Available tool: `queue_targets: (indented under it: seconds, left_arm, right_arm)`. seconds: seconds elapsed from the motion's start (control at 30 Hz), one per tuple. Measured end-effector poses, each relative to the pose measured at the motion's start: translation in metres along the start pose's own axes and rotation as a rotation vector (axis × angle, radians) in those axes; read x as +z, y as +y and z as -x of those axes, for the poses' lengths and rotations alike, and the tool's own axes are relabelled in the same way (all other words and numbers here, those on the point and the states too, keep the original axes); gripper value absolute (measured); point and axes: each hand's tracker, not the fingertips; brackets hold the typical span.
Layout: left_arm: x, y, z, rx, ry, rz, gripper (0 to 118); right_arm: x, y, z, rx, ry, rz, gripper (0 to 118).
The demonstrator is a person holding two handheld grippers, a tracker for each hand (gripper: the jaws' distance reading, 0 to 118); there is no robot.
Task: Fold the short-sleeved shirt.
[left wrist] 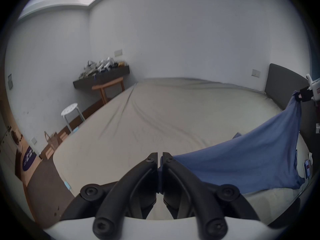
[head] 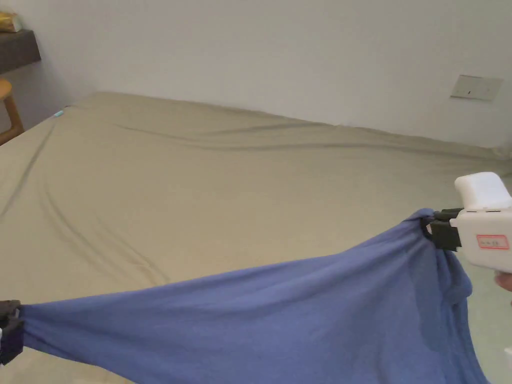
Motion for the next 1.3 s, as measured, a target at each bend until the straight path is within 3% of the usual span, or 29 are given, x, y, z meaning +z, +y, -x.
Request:
queue_targets:
  seconds: [0.37, 0.6, 1.0, 1.2, 1.3]
  left_arm:
    - [0.060, 0.127, 0.004, 0.007, -0.034, -0.356, 3]
    - [0.106, 0.195, 0.001, -0.033, -0.024, -0.528, 3]
    - [0.132, 0.297, 0.007, -0.023, -0.017, -0.637, 3]
    - [0.119, 0.346, 0.001, -0.036, -0.008, -0.647, 3]
    - [0.096, 0.368, -0.007, -0.027, -0.010, -0.631, 3]
  right_arm:
    - [0.185, 0.026, -0.016, -0.055, -0.168, -0.322, 2]
    - [0.242, 0.048, -0.022, -0.097, -0.236, -0.470, 2]
    - [0.272, 0.098, -0.032, -0.100, -0.274, -0.587, 2]
    - [0.246, 0.133, -0.043, -0.068, -0.303, -0.583, 3]
    - [0.220, 0.152, -0.055, -0.098, -0.296, -0.564, 3]
